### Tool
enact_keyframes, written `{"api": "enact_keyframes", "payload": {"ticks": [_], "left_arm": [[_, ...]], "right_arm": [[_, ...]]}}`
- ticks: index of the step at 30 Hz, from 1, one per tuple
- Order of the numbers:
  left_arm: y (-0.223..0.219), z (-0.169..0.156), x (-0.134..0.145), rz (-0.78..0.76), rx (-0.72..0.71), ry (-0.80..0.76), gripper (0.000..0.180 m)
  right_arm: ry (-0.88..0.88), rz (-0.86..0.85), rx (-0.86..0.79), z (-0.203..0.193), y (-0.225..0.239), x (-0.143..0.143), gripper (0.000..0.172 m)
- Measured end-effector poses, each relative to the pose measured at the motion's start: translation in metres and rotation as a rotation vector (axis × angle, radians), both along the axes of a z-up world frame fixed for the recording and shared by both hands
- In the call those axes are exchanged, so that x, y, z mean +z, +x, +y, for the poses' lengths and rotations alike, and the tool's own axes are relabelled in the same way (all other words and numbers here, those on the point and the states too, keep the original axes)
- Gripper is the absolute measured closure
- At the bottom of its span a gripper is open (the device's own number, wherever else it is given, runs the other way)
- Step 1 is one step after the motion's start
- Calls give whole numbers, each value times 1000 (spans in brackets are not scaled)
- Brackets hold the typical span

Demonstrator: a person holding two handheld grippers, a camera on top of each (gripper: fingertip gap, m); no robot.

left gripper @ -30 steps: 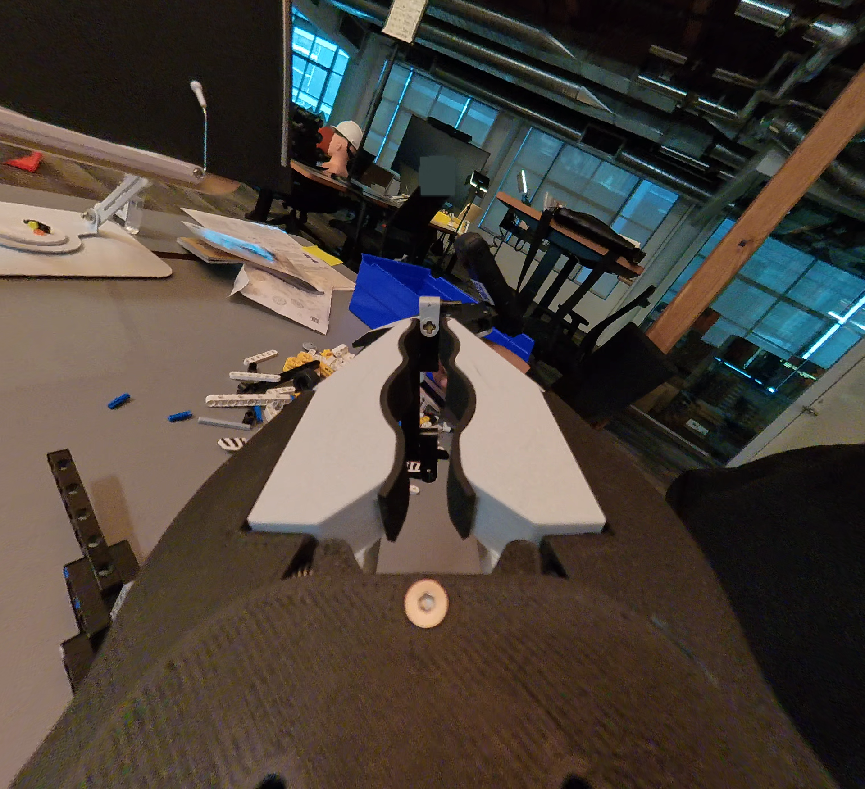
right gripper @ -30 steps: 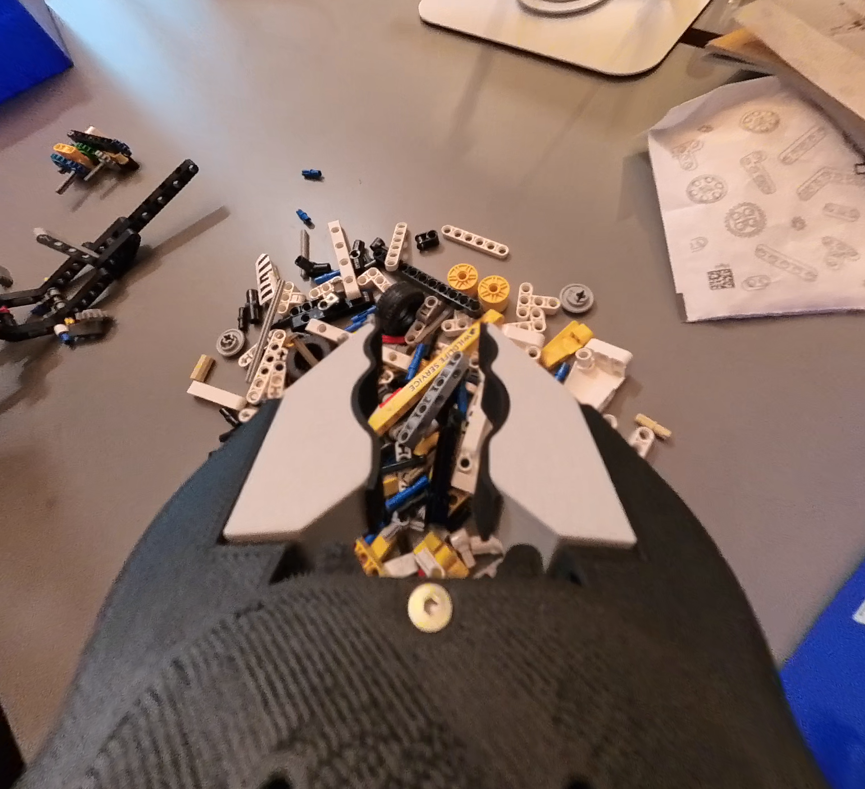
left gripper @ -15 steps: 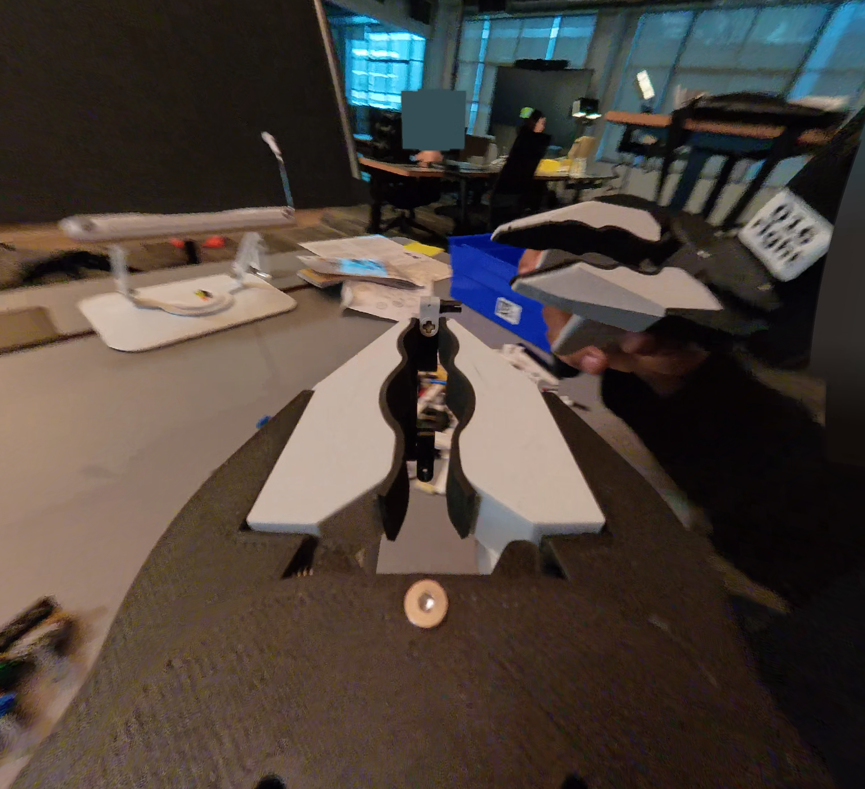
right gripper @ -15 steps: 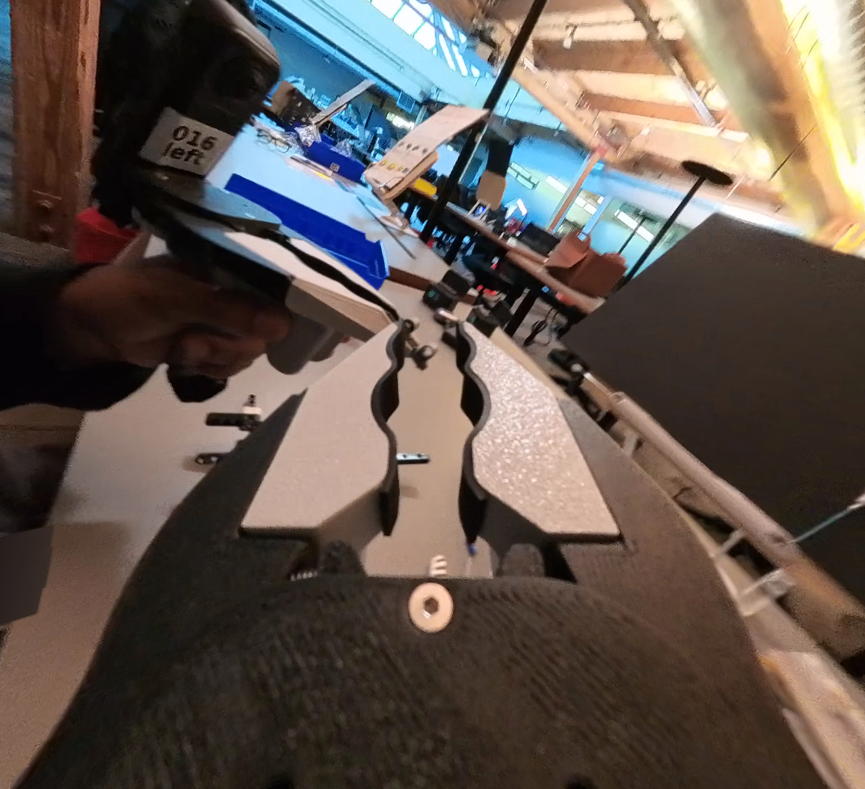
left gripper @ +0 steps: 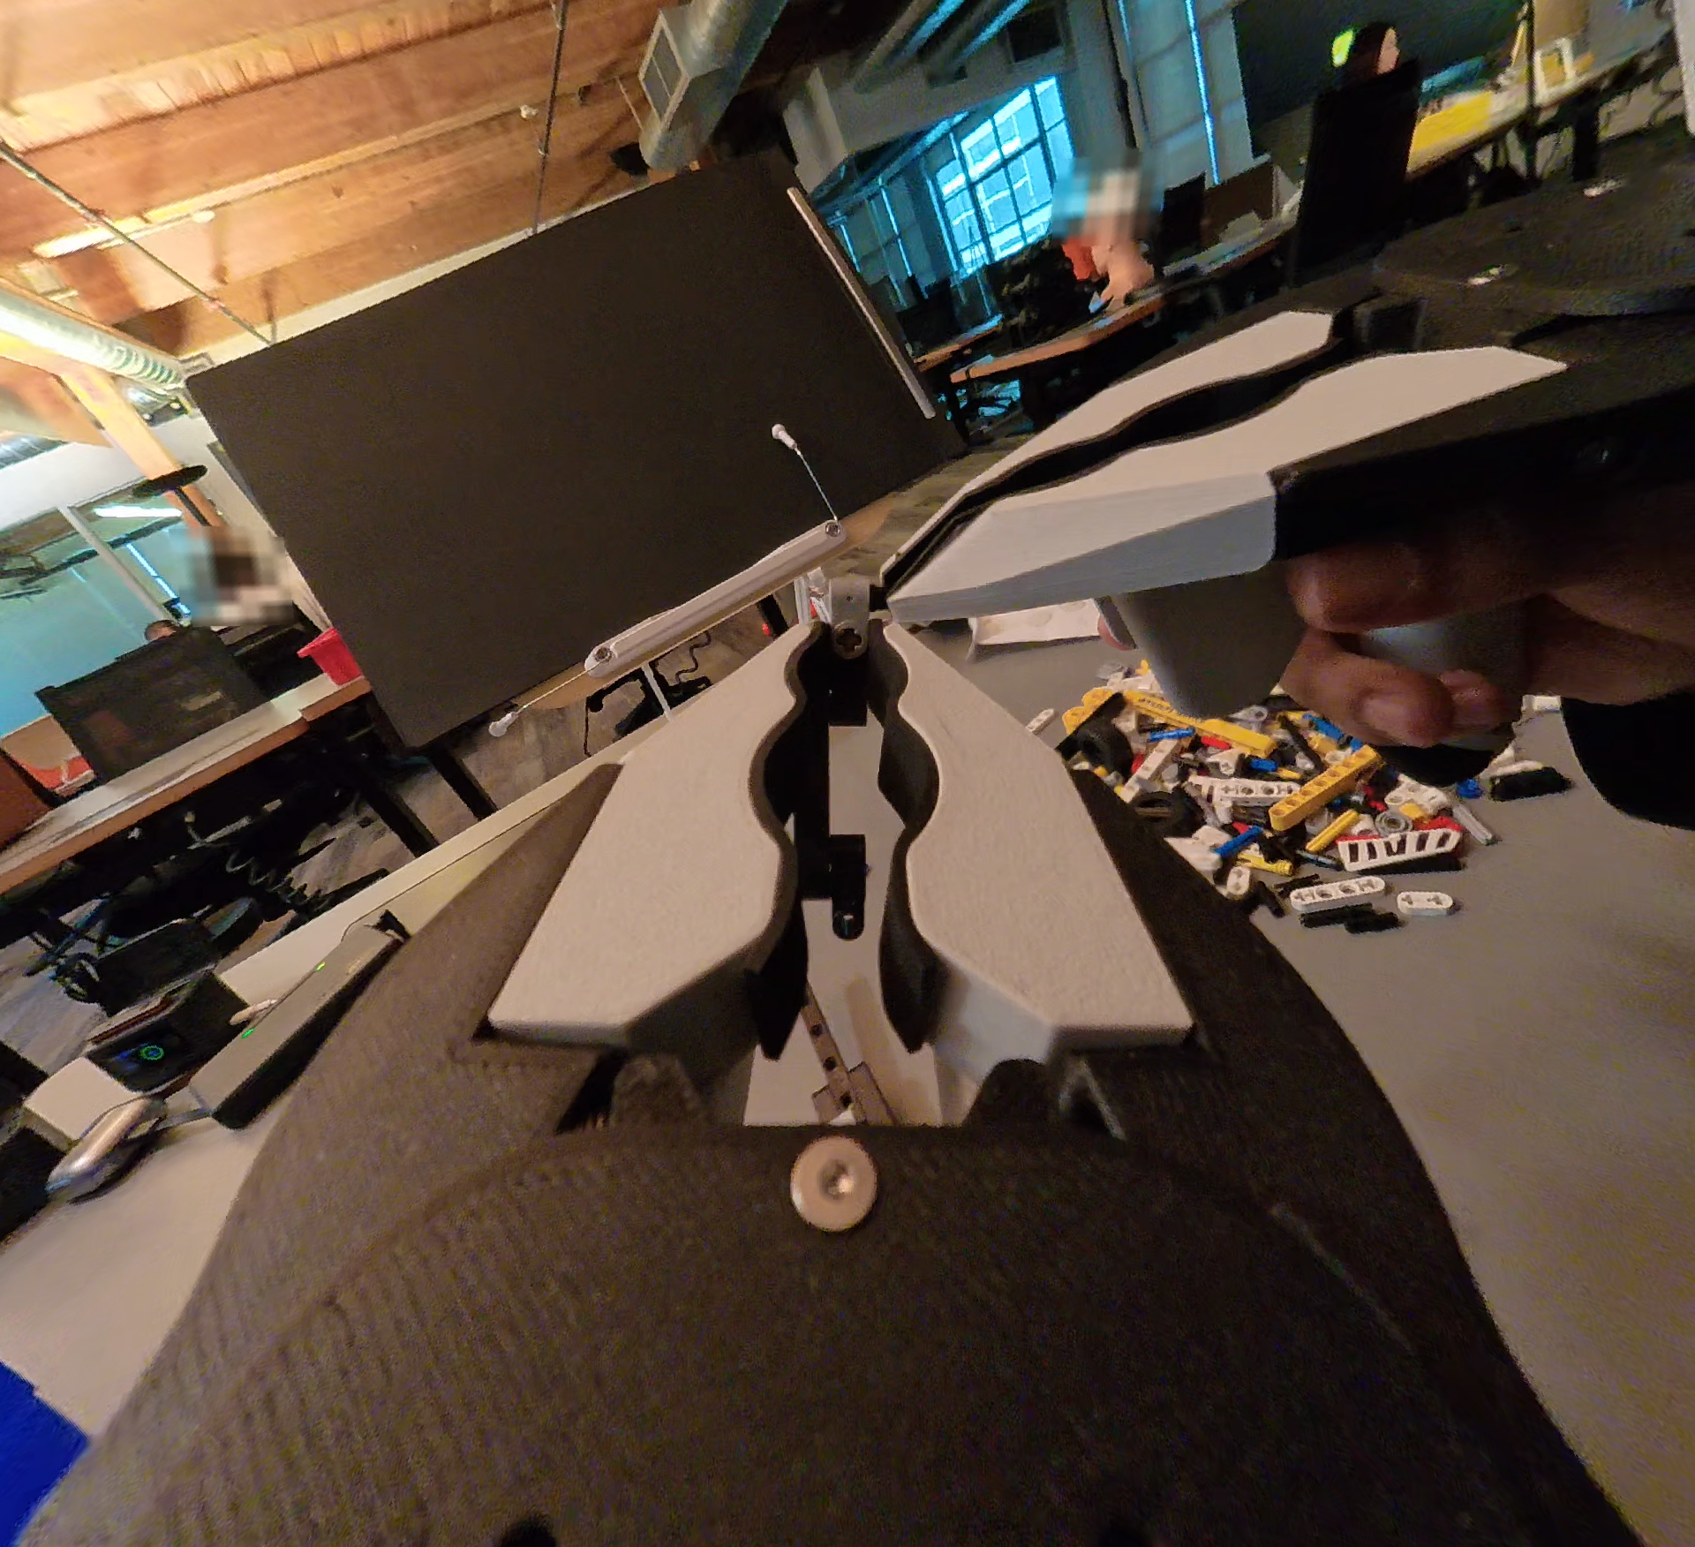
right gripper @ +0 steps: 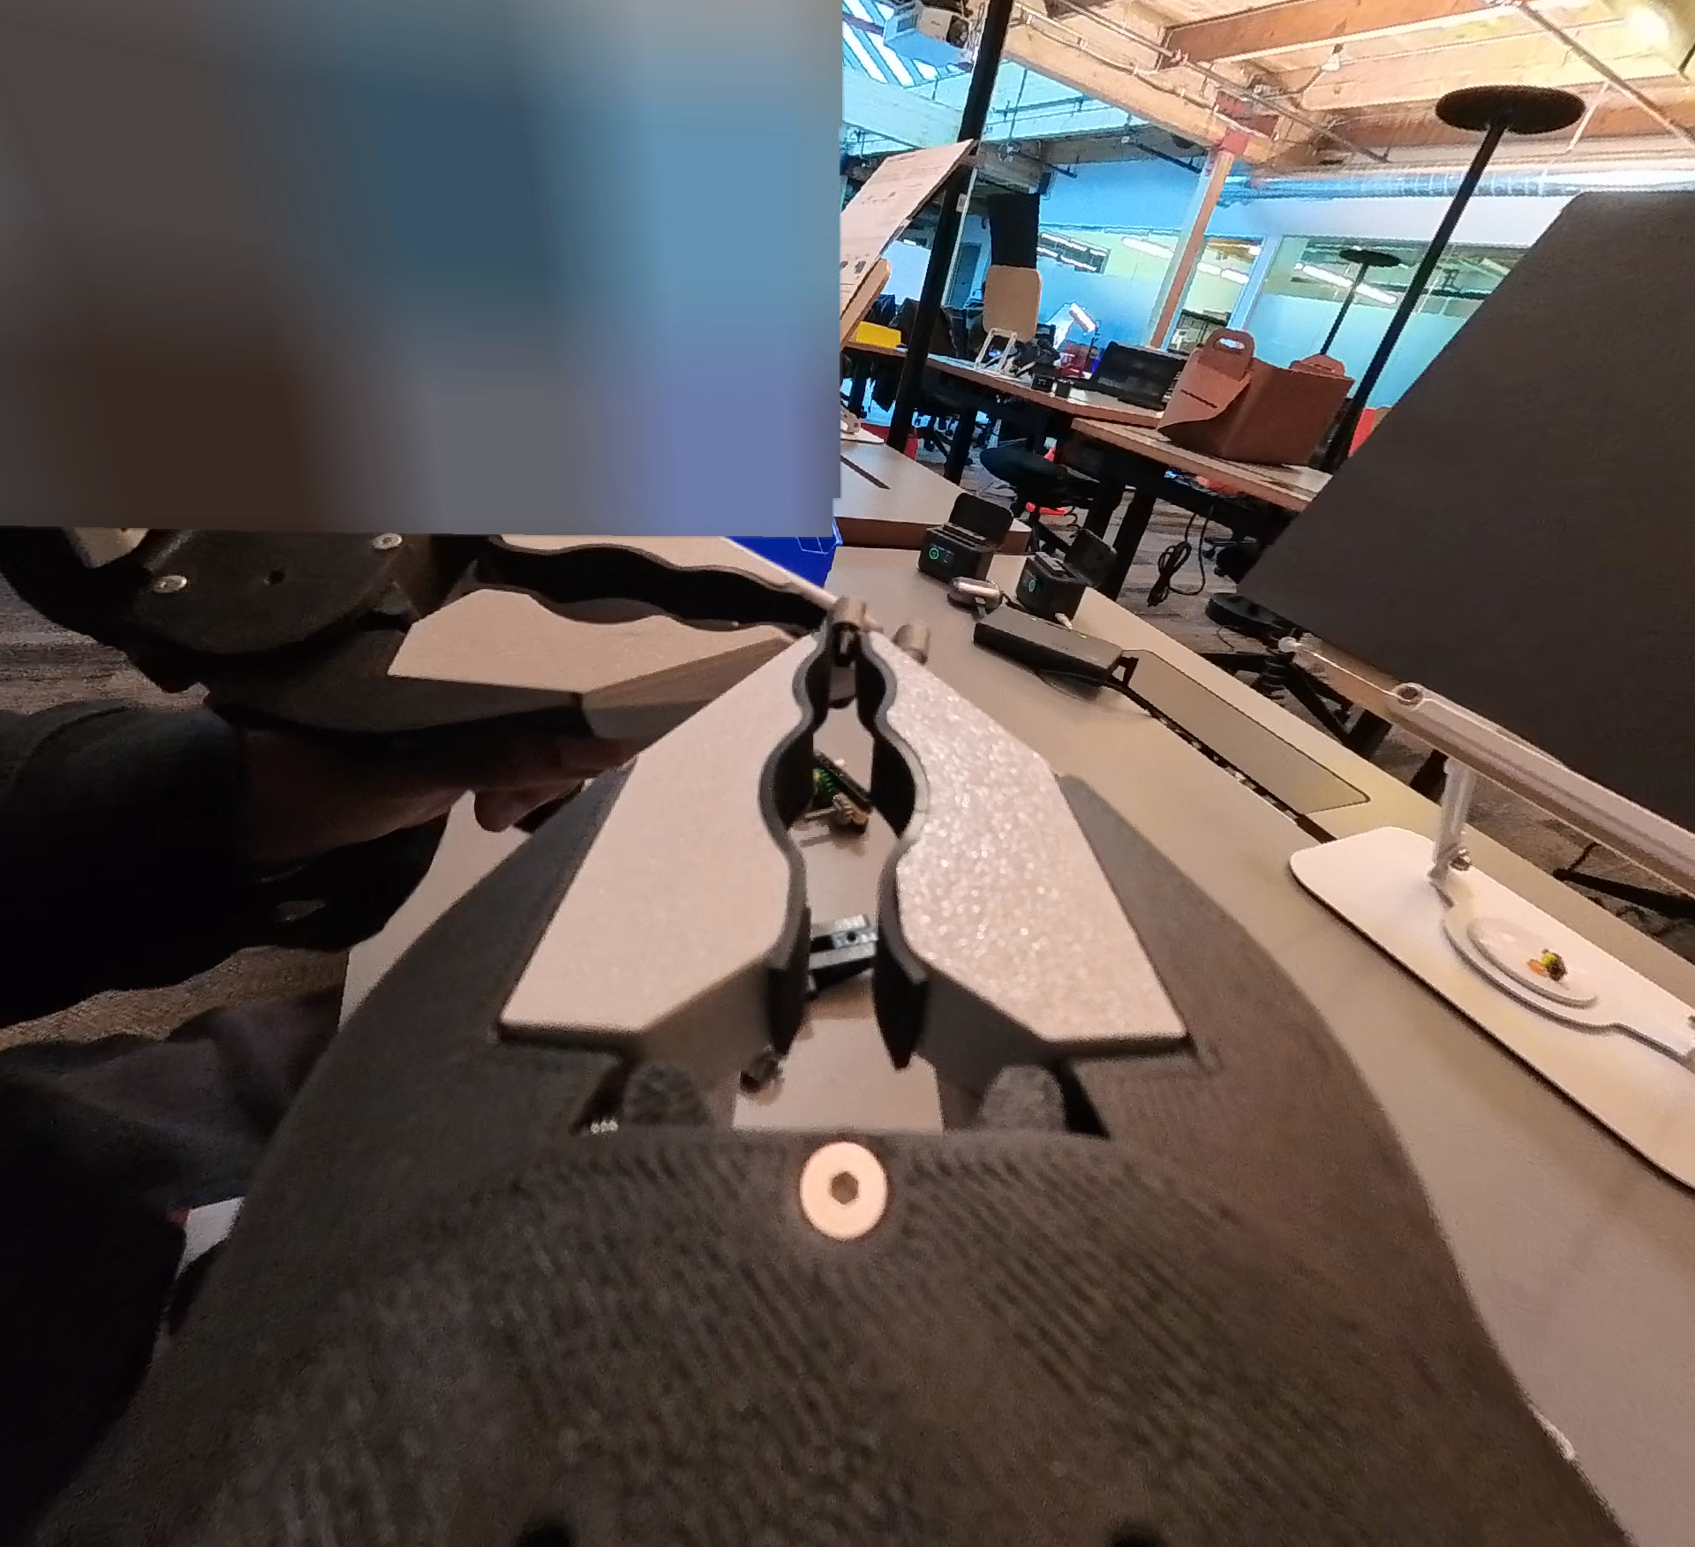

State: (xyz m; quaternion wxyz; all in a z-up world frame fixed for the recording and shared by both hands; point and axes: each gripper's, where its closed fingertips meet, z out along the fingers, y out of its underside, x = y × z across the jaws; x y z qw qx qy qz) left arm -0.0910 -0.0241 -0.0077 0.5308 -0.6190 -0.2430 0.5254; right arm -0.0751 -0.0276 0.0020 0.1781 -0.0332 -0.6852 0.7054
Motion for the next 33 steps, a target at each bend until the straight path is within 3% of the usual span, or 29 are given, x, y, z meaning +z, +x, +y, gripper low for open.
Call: {"api": "enact_keyframes", "payload": {"ticks": [5, 14, 16, 18, 20, 22, 24, 26, 30, 33], "left_arm": [[-1, -1, -4, 5, -4, -48, 176], [-12, -12, -13, -135, -28, 131, 175], [-27, -79, 0, -79, 199, 229, 176], [-25, -111, 10, -164, 112, 368, 176], [-15, -104, 20, -115, 52, 372, 176], [-13, -80, 12, -77, 41, 262, 176], [-11, -57, 4, -56, -20, 217, 176], [-6, -42, 4, -67, -109, 280, 176], [0, -25, 2, -232, -308, 501, 176], [7, -20, 11, -329, -468, 678, 176]], "right_arm": [[7, -97, 57, -1, -2, -6, 171], [38, -234, 43, -5, -8, -18, 172], [40, -287, 64, 1, -5, -21, 172], [-14, -272, -24, 14, -22, -14, 172], [-96, -243, -48, 20, -32, -2, 172], [-136, -250, -3, 13, -27, 1, 172], [-147, -251, 30, 4, -17, 0, 161], [-133, -229, 23, -2, -12, -4, 156], [-136, -170, 2, 0, -14, -3, 156], [-193, -270, 82, 4, -14, 0, 159]]}}
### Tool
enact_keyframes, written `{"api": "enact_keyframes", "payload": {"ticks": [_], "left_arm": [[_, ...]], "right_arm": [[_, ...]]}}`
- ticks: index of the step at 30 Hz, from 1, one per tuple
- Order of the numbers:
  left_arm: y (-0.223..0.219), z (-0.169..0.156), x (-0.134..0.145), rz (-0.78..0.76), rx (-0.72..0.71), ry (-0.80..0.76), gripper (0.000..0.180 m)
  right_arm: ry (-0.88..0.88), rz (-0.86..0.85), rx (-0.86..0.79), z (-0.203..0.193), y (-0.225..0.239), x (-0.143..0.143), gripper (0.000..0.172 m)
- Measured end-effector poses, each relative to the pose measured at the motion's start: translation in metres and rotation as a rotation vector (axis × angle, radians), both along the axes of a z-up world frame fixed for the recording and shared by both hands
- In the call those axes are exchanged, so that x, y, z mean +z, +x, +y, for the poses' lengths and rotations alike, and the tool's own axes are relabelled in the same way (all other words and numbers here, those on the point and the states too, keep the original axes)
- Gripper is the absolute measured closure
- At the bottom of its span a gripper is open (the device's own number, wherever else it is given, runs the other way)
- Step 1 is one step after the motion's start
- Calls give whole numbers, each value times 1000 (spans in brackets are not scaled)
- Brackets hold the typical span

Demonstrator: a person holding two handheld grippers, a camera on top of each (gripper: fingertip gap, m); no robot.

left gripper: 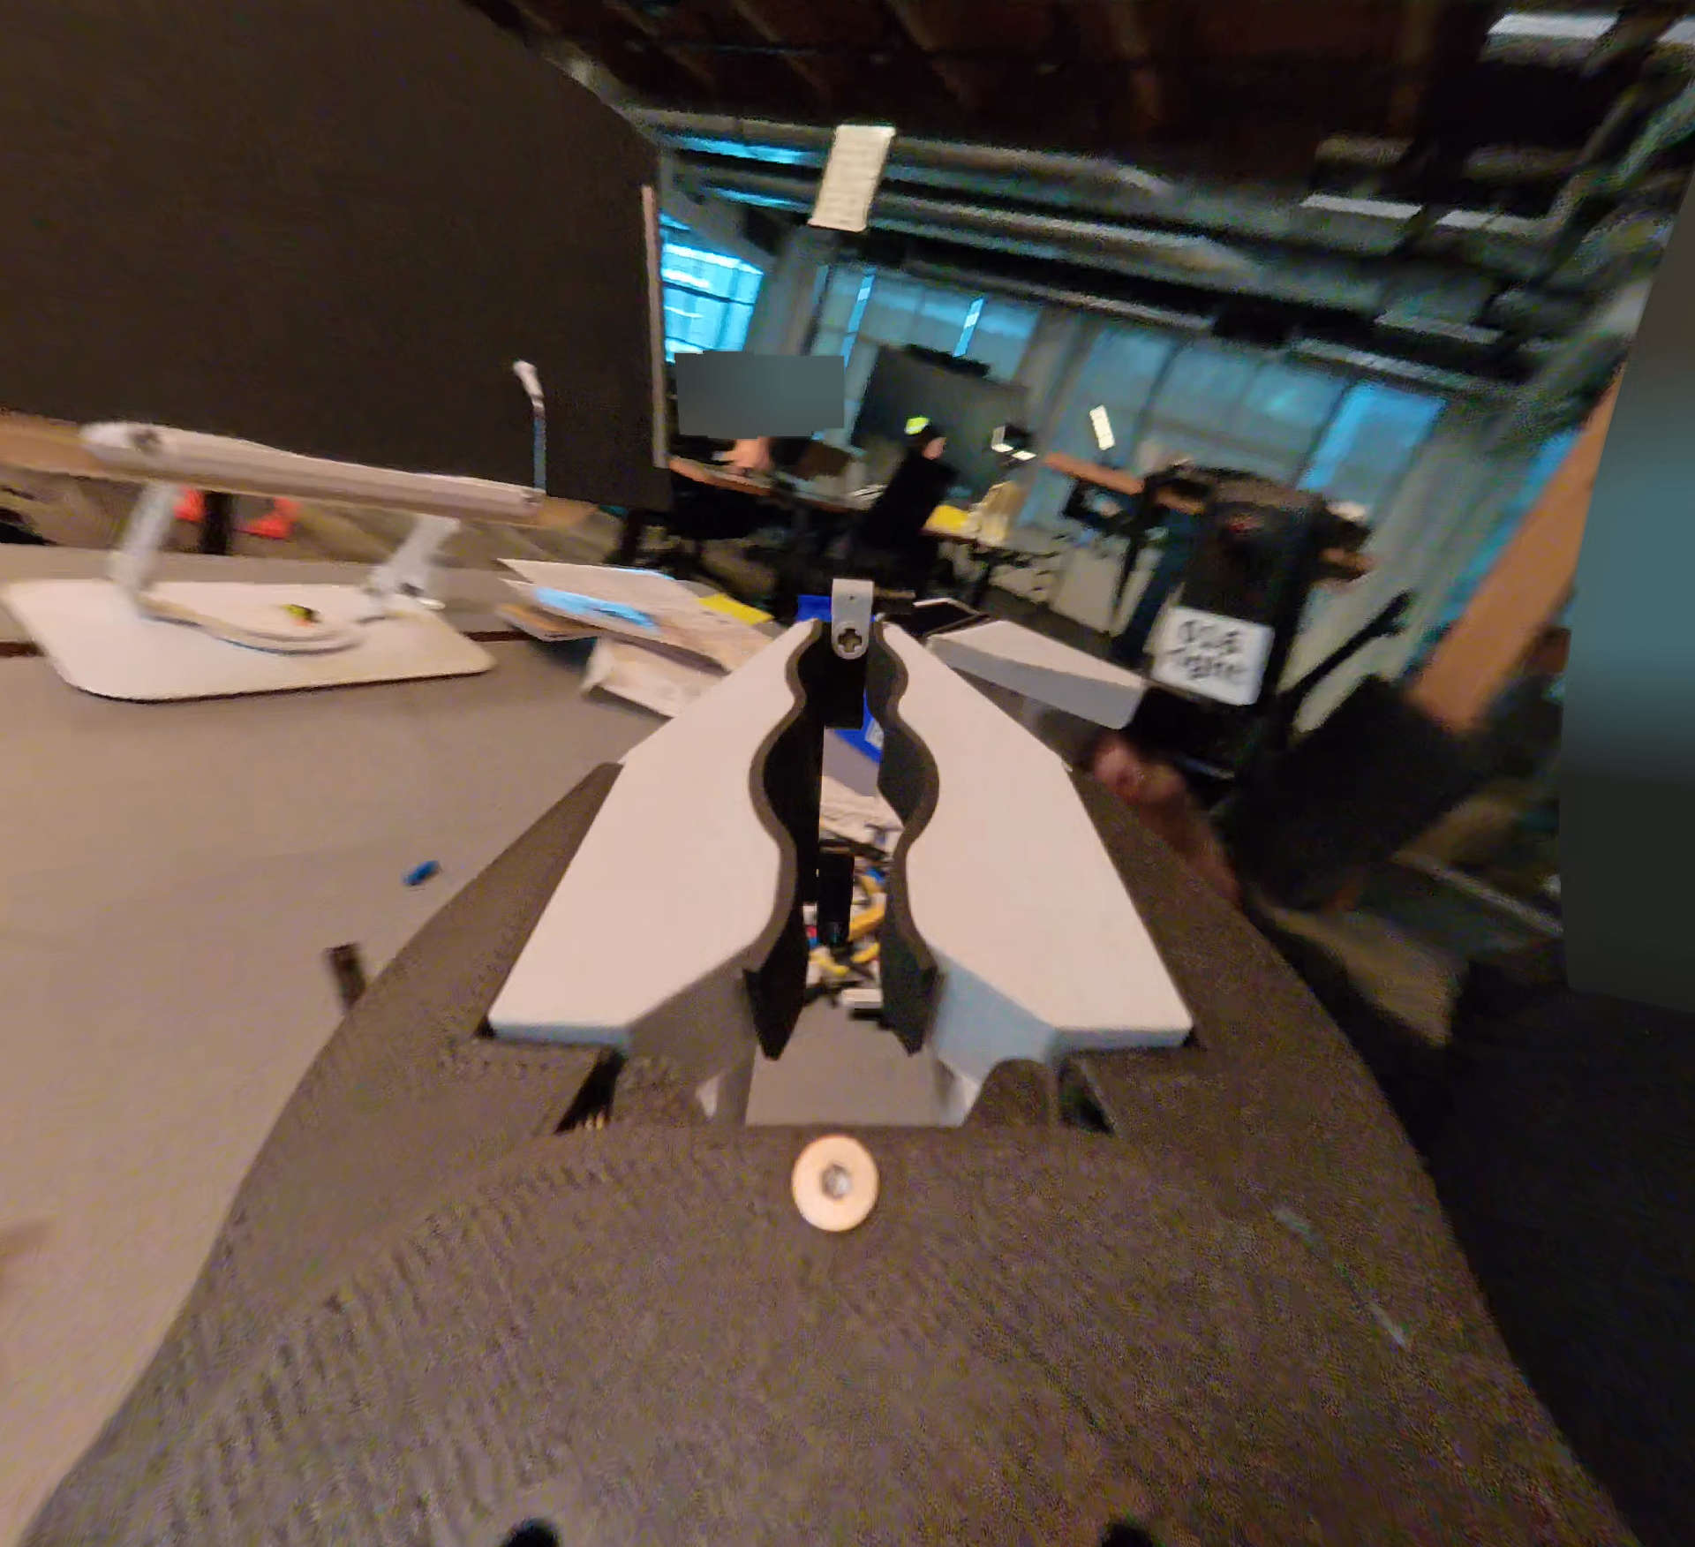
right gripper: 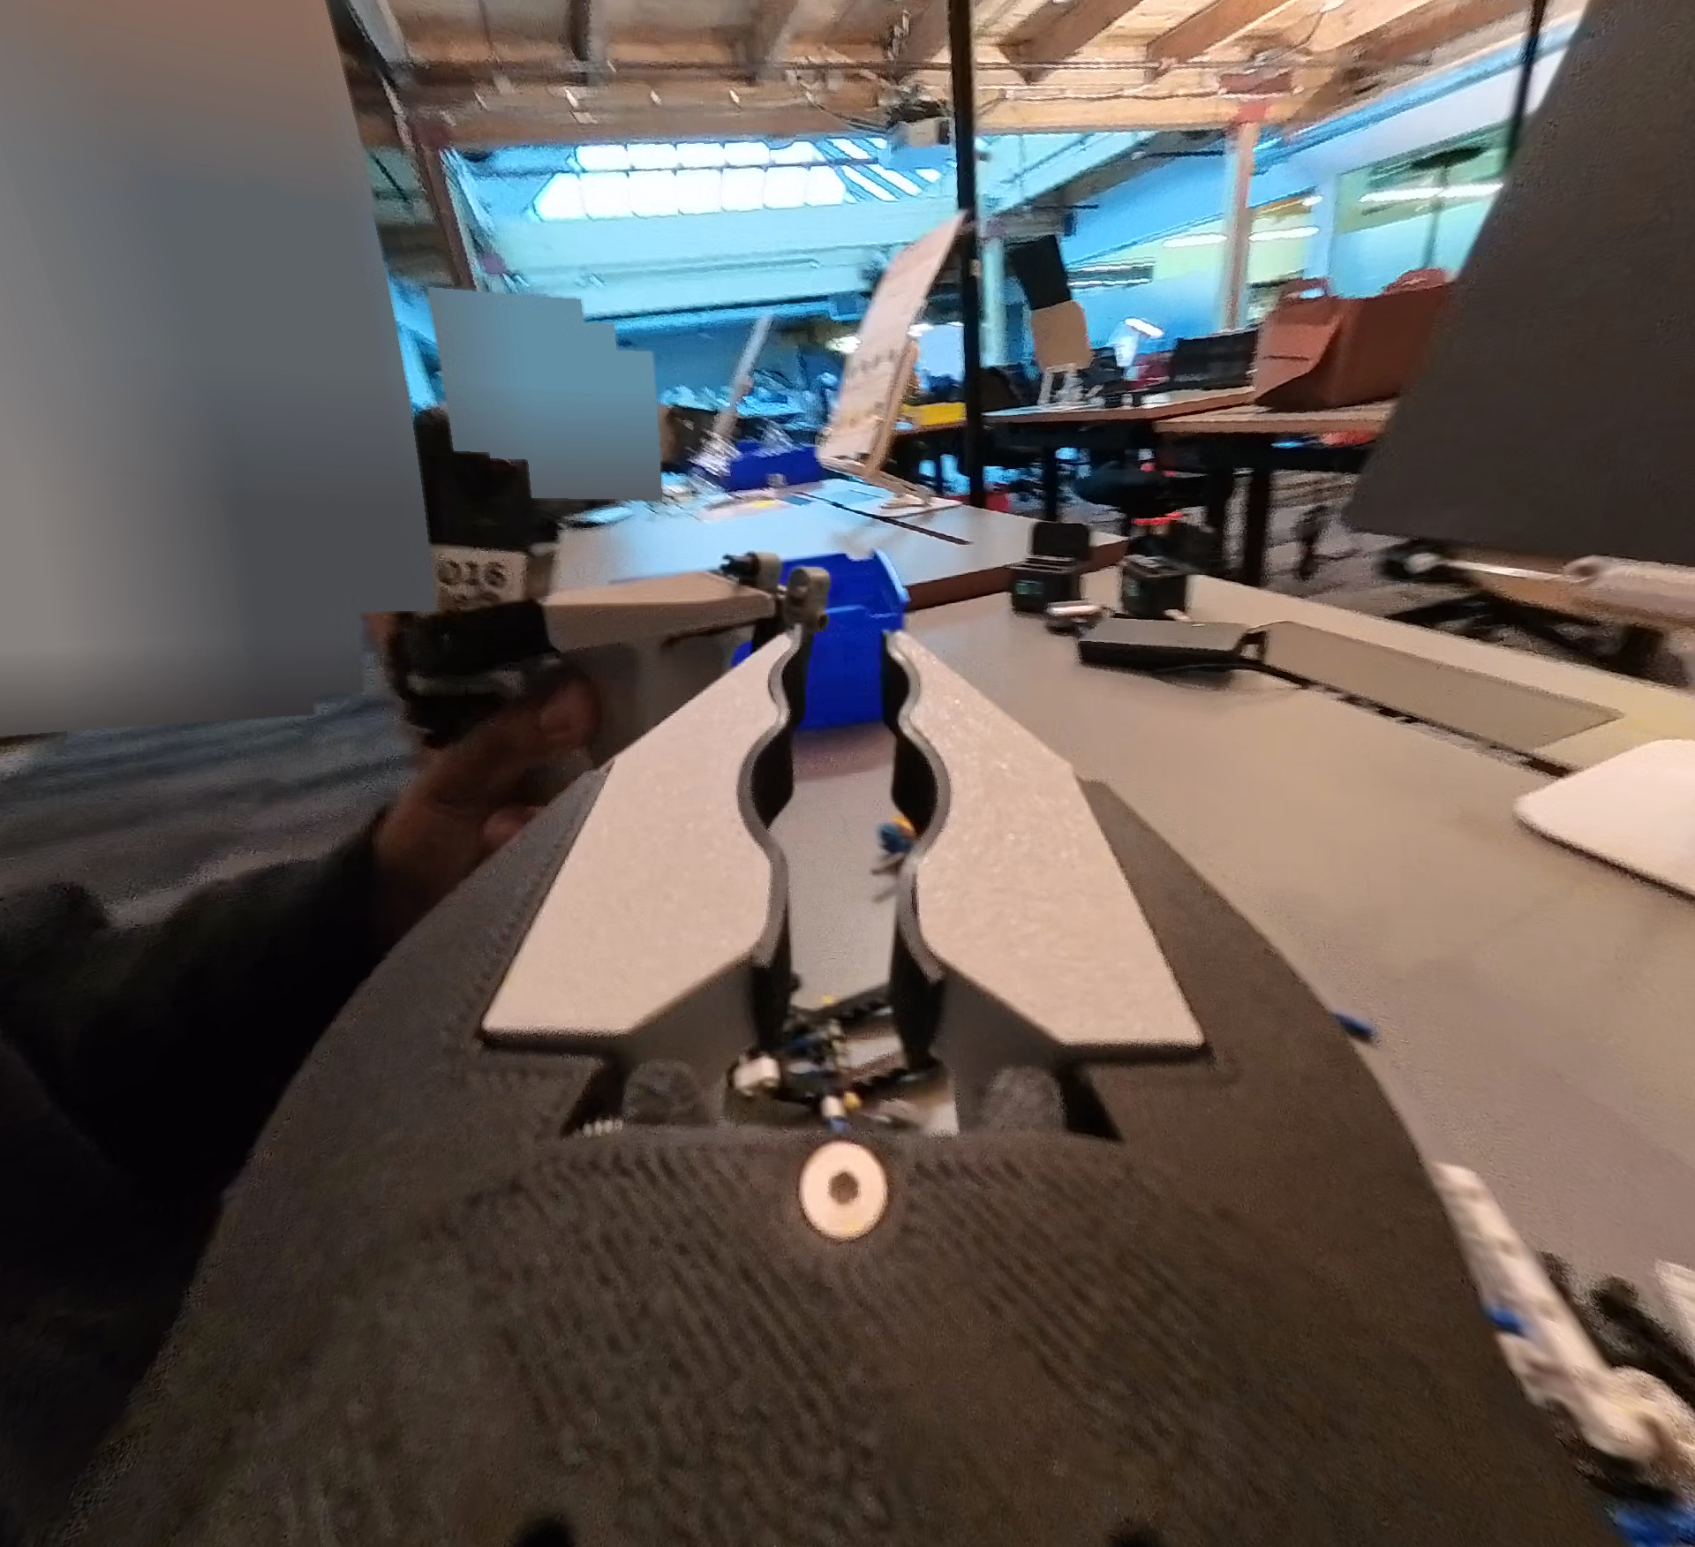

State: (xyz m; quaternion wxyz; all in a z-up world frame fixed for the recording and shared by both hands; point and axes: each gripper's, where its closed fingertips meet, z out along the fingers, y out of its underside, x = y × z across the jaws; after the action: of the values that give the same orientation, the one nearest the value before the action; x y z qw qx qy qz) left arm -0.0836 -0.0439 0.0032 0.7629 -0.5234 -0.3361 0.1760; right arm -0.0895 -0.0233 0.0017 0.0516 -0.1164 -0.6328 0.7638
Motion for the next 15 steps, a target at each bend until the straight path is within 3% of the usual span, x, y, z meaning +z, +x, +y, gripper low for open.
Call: {"api": "enact_keyframes", "payload": {"ticks": [6, 15], "left_arm": [[15, 17, 10, -66, -201, 160, 176], [17, 22, 9, -137, -282, 298, 176]], "right_arm": [[-153, -218, 235, 0, 12, 7, 155], [-255, -313, 364, -3, 20, 13, 168]]}}
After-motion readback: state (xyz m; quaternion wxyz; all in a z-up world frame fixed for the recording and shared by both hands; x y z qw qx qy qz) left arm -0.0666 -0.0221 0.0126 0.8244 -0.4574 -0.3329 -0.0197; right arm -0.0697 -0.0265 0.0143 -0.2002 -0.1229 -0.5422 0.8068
